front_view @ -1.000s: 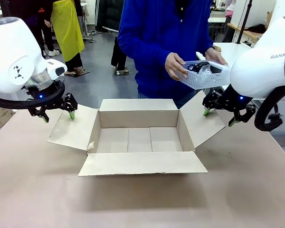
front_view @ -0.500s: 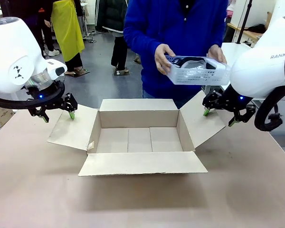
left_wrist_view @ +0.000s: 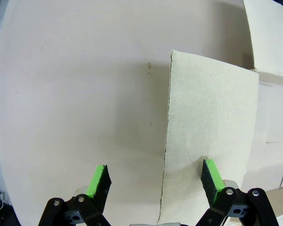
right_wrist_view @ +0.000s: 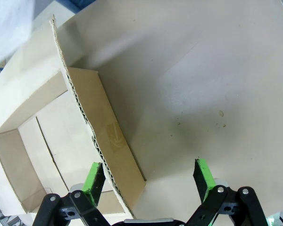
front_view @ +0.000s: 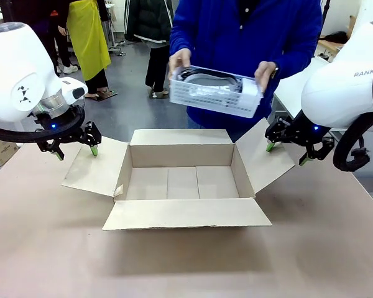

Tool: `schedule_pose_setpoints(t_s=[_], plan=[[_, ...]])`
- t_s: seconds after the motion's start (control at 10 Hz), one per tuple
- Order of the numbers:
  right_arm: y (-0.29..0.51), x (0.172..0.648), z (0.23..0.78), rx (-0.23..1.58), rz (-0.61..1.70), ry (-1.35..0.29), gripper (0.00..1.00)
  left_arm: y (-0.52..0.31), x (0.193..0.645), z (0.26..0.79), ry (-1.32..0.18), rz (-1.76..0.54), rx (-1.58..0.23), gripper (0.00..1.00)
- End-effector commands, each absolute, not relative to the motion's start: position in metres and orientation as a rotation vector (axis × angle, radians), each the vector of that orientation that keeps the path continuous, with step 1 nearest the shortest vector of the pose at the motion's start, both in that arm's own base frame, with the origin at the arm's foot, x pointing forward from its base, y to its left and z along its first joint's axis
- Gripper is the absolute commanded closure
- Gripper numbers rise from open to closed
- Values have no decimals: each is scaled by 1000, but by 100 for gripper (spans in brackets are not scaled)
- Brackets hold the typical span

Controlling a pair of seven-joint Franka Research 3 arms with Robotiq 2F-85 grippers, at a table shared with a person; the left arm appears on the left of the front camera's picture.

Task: Pack the gift set into the box.
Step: Lift both hands away from the flaps of the Package Box.

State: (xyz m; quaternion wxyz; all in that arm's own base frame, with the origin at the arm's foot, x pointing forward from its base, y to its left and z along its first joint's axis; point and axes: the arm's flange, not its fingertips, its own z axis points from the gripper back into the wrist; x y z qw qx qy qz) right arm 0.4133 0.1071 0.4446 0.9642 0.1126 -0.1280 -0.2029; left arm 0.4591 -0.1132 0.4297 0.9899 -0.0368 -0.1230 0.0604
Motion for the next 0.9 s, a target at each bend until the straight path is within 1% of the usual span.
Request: schedule_pose_setpoints(t_s=[0.0, 0.8], plan=[[108, 414, 448, 210, -429, -261, 0, -114, 458, 432, -246, 135, -58, 0], [108, 414, 448, 210, -429, -261, 0, -114, 458, 432, -246, 135, -58, 0]])
